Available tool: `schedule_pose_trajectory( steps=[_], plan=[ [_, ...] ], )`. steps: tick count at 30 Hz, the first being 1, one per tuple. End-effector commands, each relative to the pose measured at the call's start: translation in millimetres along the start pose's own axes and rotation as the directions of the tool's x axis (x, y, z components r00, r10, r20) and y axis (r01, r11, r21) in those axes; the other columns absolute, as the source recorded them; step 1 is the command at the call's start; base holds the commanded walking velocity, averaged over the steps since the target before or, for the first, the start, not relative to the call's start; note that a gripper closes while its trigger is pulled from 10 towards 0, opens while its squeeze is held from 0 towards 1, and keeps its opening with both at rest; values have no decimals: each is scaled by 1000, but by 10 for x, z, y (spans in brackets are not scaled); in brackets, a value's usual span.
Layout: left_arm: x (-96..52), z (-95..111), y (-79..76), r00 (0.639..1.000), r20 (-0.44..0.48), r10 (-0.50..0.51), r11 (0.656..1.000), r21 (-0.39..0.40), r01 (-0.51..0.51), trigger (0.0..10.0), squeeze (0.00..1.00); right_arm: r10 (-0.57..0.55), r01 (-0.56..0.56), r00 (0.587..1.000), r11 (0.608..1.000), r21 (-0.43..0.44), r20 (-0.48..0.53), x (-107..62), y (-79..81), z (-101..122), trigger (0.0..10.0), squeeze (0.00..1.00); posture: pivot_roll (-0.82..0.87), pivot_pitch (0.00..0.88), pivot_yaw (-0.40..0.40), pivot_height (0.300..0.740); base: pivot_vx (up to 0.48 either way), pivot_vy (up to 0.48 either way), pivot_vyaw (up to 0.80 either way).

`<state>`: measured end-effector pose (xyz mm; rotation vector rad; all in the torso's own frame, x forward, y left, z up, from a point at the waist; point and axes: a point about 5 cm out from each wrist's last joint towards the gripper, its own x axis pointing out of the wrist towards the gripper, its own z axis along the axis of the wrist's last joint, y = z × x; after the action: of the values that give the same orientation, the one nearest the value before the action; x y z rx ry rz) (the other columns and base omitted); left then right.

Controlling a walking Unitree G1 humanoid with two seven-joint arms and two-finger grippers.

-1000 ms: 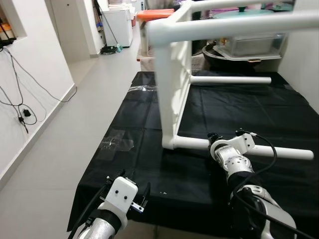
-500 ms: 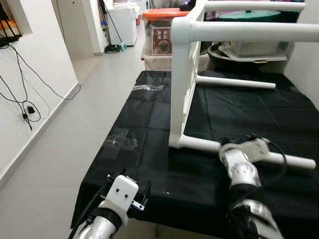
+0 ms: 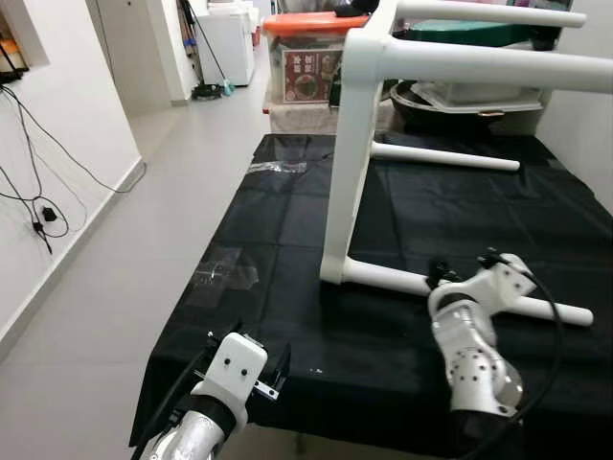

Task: Building children table

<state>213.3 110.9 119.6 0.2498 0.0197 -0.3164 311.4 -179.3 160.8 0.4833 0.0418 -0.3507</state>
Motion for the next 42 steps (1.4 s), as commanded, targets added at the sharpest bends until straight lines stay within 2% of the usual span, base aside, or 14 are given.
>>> schedule_pose_trajectory(
  steps=[1, 3, 4, 6, 8, 9, 10, 12, 17, 18, 28, 33, 42],
  plan=[
    [-9, -46, 19, 1000, -18, 14, 1000, 16, -13, 10000, 0, 156, -146, 986, 976, -160, 50, -116, 161, -22, 10000, 0, 138, 0, -10, 740, 0, 0, 0],
    [-4, -48, 26, 999, -20, 27, 1000, 8, -27, 10000, 0, 330, -284, 941, 892, -352, 76, -277, 254, -95, 10000, 0, 136, 0, -9, 740, 0, 0, 0],
    [-4, -48, 26, 999, -20, 27, 1000, 8, -27, 10000, 0, 330, -284, 941, 892, -352, 76, -277, 254, -95, 10000, 0, 136, 0, -9, 740, 0, 0, 0],
    [3, -63, 43, 998, -34, 50, 999, -2, -50, 10000, 0, 457, -372, 887, 789, -489, 62, -417, 303, -200, 10000, 0, 131, 0, -14, 740, 0, 0, 0],
    [3, -63, 43, 998, -34, 50, 999, -2, -50, 10000, 0, 457, -372, 887, 789, -489, 62, -417, 303, -200, 10000, 0, 131, 0, -14, 740, 0, 0, 0],
    [8, -71, 48, 998, -39, 56, 998, -6, -56, 10000, 0, 484, -393, 874, 761, -517, 49, -458, 311, -231, 10000, 0, 130, 0, -15, 740, 0, 0, 0],
    [8, -71, 48, 998, -39, 56, 998, -6, -56, 10000, 0, 484, -393, 874, 761, -517, 49, -458, 311, -231, 10000, 0, 130, 0, -15, 740, 0, 0, 0],
    [33, -103, 48, 996, -59, 63, 998, -13, -64, 10000, 0, 511, -407, 859, 717, -565, 30, -494, 312, -303, 10000, 0, 126, 0, -21, 740, 0, -454, 0],
    [42, -117, 45, 995, -69, 66, 998, -19, -68, 10000, 0, 514, -405, 857, 707, -580, 27, -495, 309, -319, 10000, 0, 124, 0, -24, 740, 0, -452, 0],
    [55, -135, 41, 994, -80, 69, 997, -31, -71, 10000, 0, 521, -405, 853, 686, -604, 20, -508, 297, -331, 10000, 0, 122, 0, -27, 740, 0, -439, 0],
    [62, -160, 51, 992, -91, 82, 994, -69, -88, 10000, 0, 549, -417, 836, 647, -638, 10, -523, 278, -379, 10000, 0, 121, 0, -28, 740, 60, -415, 0],
    [66, -158, 58, 992, -89, 85, 992, -91, -93, 10000, 0, 552, -418, 834, 644, -640, 10, -522, 280, -382, 10000, 0, 120, 0, -30, 740, 344, -207, 0],
    [80, -157, 81, 990, -85, 114, 983, -136, -125, 10000, 0, 534, -409, 845, 652, -638, 4, -479, 249, -388, 10000, 0, 104, 0, -39, 740, 0, 0, 0]
  ],
)
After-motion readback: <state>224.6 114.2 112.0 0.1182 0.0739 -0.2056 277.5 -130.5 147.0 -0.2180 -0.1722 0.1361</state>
